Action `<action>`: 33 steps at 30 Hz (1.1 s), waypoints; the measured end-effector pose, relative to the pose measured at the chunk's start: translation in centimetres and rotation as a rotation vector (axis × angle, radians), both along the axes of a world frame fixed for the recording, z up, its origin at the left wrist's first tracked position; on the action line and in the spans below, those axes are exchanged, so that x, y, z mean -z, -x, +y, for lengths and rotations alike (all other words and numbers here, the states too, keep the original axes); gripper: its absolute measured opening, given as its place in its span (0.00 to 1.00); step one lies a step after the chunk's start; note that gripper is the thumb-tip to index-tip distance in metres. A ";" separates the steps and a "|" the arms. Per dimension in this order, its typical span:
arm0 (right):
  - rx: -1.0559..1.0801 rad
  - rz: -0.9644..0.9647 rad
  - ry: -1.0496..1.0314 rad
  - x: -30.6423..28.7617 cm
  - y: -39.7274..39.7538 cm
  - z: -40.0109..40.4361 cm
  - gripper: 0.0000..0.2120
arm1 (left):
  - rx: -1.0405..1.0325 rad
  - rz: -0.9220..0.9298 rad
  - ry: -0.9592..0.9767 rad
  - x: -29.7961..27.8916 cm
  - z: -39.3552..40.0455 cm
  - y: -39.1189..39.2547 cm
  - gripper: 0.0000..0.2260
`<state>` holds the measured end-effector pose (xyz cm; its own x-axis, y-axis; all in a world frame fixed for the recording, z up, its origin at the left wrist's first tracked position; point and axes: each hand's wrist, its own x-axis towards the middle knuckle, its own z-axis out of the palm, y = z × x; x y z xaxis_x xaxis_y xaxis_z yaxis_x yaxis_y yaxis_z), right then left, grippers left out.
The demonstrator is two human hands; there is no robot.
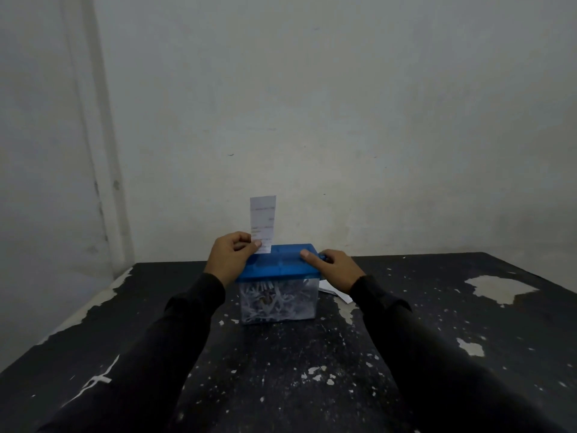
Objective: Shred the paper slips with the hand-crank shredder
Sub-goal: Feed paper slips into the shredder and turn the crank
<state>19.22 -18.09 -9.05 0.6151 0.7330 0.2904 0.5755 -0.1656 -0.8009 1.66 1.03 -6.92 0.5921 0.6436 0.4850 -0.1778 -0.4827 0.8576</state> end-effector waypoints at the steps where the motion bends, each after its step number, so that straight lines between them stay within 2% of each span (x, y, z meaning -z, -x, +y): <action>1: -0.001 -0.005 -0.005 0.1 0.0 0.0 0.36 | 0.000 0.001 0.002 0.1 0.1 0.0 0.05; 4: 0.006 0.010 -0.004 0.3 0.1 -0.1 0.34 | 0.005 0.003 0.000 0.4 0.1 0.1 0.05; 16: 0.040 0.011 -0.010 0.3 0.7 -0.3 0.38 | 0.035 -0.028 0.064 0.1 -0.5 0.1 0.03; 19: 0.040 0.023 -0.015 0.0 0.9 -0.6 0.34 | 0.033 -0.031 0.081 0.1 -0.6 0.0 0.03; 21: 0.057 0.028 -0.018 -0.3 1.1 -0.8 0.31 | 0.018 -0.014 0.069 0.1 -0.6 0.1 0.03; 28: 0.117 0.077 -0.010 -1.4 1.4 -1.5 0.35 | 0.008 0.034 -0.003 0.3 -0.5 0.1 0.03; 30: 0.128 0.094 0.000 -1.5 1.5 -1.6 0.37 | 0.014 0.054 -0.031 0.4 -0.7 0.1 0.05; 33: 0.179 0.083 0.030 -1.8 1.6 -1.6 0.44 | 0.074 0.126 -0.095 0.6 -0.7 0.0 0.19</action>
